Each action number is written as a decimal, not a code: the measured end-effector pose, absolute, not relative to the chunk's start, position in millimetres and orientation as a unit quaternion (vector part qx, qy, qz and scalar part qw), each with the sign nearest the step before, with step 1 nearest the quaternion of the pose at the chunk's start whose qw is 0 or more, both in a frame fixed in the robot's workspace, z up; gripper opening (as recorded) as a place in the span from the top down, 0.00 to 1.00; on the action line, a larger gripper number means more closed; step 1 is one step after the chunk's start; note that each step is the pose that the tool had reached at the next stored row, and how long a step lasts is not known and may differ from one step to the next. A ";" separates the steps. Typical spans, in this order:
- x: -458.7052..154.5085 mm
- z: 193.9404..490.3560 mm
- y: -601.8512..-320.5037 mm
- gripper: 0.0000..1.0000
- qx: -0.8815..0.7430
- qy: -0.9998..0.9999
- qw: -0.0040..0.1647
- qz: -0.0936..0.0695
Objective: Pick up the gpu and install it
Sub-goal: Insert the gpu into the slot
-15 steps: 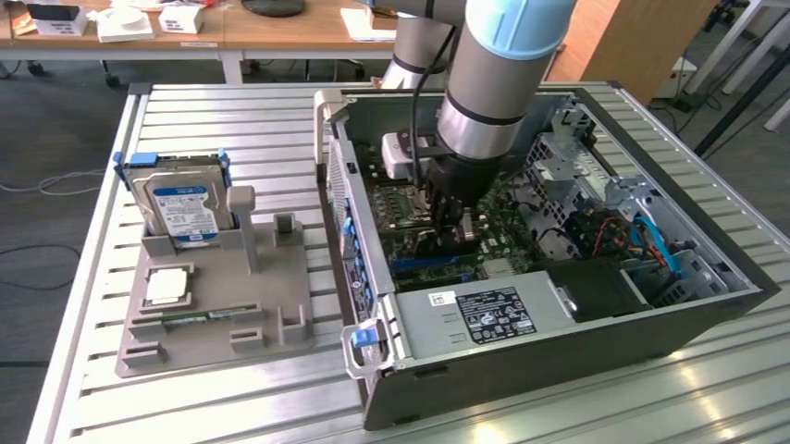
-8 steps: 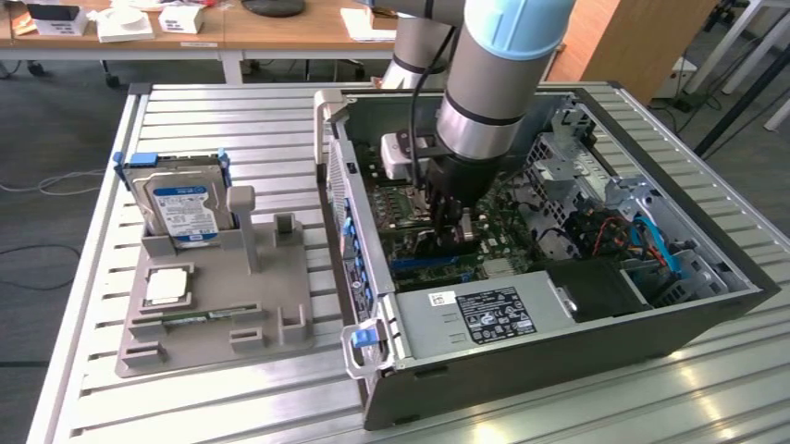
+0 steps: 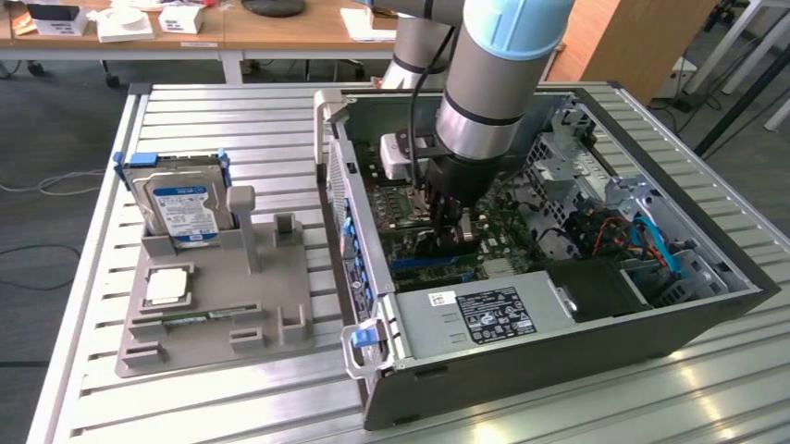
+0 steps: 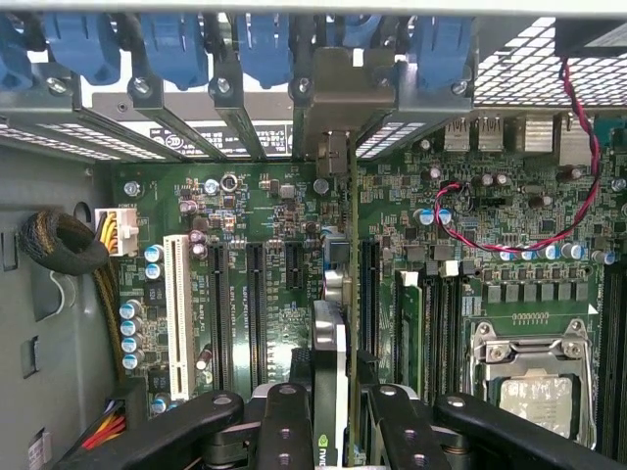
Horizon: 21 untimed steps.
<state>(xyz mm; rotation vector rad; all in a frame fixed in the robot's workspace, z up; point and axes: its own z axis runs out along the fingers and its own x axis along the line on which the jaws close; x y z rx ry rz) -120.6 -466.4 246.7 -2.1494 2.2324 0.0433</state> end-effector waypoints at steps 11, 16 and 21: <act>-120.8 246.9 -466.4 0.73 -0.693 0.720 0.021 0.014; -120.2 248.2 -466.4 0.73 -0.693 0.721 0.020 0.015; -118.7 248.3 -466.4 0.73 -0.693 0.721 0.019 0.015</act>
